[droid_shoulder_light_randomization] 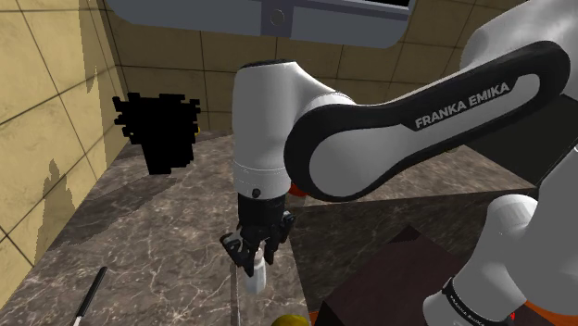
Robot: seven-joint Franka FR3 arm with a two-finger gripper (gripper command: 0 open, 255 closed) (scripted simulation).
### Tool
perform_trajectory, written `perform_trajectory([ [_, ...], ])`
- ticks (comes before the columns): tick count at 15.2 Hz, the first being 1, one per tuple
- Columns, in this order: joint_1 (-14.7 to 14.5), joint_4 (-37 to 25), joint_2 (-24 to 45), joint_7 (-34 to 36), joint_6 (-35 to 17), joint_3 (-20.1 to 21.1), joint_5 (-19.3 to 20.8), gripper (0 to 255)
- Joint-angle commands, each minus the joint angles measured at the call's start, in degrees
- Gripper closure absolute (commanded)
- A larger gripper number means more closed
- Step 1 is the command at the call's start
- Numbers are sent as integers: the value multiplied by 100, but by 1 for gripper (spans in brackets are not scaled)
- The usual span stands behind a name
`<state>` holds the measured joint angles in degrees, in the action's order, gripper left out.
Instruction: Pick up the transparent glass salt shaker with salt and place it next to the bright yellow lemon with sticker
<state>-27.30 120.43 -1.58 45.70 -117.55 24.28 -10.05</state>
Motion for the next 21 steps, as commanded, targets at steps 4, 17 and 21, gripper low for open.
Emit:
perform_trajectory([
  [4, -17, 223, 177, 4, -394, 21, 45, 255],
  [17, -34, 427, 385, 12, -794, 33, 106, 255],
  [21, -34, 427, 385, 12, -794, 33, 106, 0],
])
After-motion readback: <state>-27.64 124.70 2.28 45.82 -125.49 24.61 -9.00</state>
